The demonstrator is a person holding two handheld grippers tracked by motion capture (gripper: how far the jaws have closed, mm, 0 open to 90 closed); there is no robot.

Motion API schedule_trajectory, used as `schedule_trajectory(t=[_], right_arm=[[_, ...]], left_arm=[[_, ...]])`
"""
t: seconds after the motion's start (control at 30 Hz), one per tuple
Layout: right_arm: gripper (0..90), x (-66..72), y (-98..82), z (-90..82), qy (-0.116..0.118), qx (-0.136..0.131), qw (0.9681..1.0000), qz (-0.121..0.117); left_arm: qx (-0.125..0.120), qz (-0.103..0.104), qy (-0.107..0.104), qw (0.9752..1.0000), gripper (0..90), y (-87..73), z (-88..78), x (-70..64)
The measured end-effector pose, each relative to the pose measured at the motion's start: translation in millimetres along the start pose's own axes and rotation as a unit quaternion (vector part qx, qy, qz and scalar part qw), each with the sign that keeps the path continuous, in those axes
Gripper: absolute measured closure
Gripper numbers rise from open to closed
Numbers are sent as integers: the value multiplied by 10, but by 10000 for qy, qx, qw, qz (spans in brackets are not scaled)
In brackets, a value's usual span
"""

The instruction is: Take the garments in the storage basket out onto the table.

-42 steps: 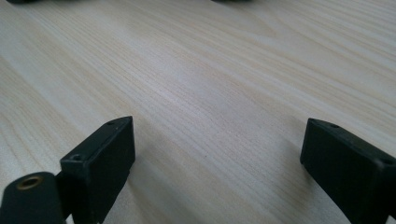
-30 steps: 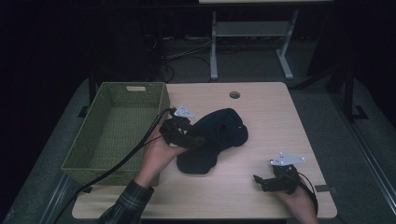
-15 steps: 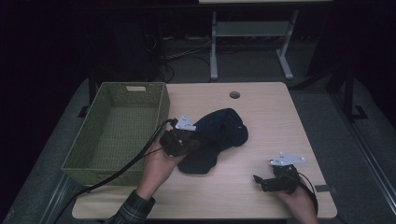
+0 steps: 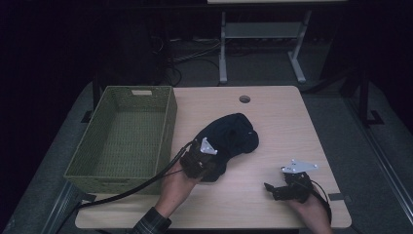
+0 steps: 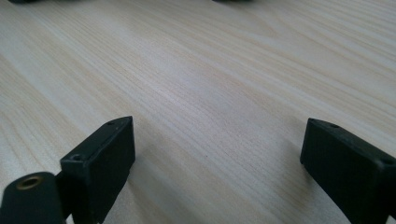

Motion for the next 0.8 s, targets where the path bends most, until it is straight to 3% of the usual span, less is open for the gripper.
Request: schedule_trajectory(t=[0.2, 0.37, 0.53, 0.67, 0.8], right_arm=[[99, -2, 0, 1, -13, 1, 10000, -6], [99, -2, 0, 1, -12, 0, 10000, -7], [105, 0, 2, 1, -14, 2, 10000, 4], [149, -11, 54, -13, 46, 117, 9999, -3], [180, -33, 164, -57, 174, -51, 9998, 110]], left_arm=[[122, -4, 9, 9999, 899, -84, 189, 3], [223, -202, -230, 9993, 899, -184, 326, 70], [226, -201, -435, 9986, 899, -200, 372, 15], [250, -168, -459, 9985, 899, -233, 406, -17], [219, -168, -500, 9984, 899, -246, 410, 4]])
Point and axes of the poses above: each handheld gripper's, and its own axes: z roughly forward along the jaws, y roughly out of its top, x roughly to its left, the point moved 3 cm from there along z, roughly forward along the jaws, and after that the axes turned 6 degrees about -y, right-handed, at the moved point
